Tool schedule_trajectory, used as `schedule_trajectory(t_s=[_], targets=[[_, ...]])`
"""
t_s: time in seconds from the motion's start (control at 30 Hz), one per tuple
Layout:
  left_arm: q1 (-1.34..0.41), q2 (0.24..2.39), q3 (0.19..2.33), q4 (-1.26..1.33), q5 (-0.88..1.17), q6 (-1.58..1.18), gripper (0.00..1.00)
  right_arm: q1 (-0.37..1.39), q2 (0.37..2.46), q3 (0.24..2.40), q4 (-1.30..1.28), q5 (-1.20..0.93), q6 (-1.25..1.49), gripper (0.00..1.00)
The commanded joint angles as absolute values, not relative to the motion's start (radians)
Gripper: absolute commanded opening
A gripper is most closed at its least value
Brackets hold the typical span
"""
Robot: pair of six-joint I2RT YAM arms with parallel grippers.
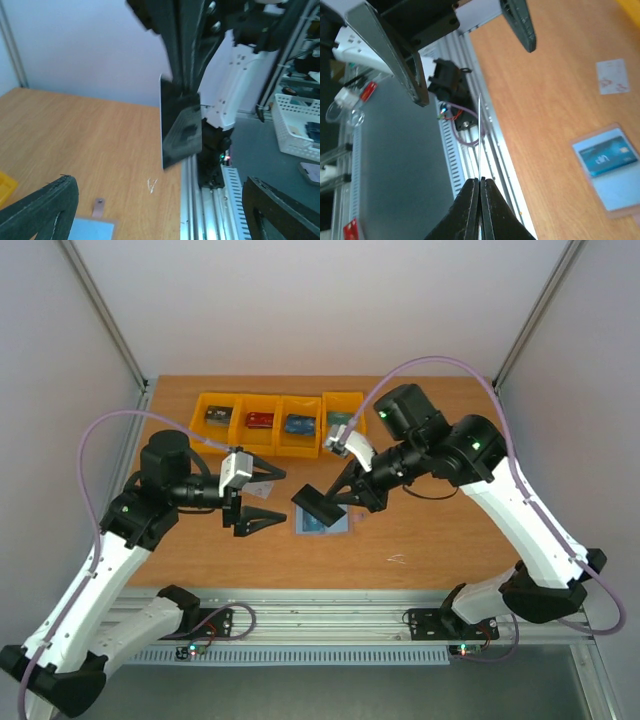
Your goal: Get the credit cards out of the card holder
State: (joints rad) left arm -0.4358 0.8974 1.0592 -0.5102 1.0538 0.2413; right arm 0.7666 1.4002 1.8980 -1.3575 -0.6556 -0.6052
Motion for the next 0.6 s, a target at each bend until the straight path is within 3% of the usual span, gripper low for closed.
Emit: schedule_trajectory(t_s=[0.0, 0.13, 0.27, 0.4, 0.47, 0.53, 0.57], targets=[[-0.431, 0.884, 1.060, -0.533, 1.137, 0.225, 0.88, 0.853, 1.455, 1.960, -1.409, -0.659, -0.646, 0.01], [-0.439, 0.885, 1.026, -0.414, 1.193, 0.123, 0.70, 0.894, 1.479, 1.997, -1.404, -0.606, -0.650, 0.01], [-0.451, 0.895, 1.015, -0.351, 1.140, 0.059, 0.38, 0.924, 1.500, 2.030, -1.419, -0.574, -0.657, 0.01], [-0.466, 0.900, 1.015, -0.349, 1.166, 0.070, 0.29, 0.937, 1.501, 2.036, -1.418, -0.544, -0.654, 0.01], [-0.477, 0.903, 1.013, -0.343, 1.188, 0.074, 0.19, 0.937, 1.500, 2.036, -1.419, -0.532, -0.654, 0.01], [-0.485, 0.903, 1.008, -0.344, 1.193, 0.083, 0.03, 0.937, 1.493, 2.037, -1.410, -0.524, -0.655, 0.01], [-0.487, 0.901, 1.007, -0.343, 1.198, 0.086, 0.01, 0.936, 1.488, 2.035, -1.401, -0.520, -0.655, 0.01]])
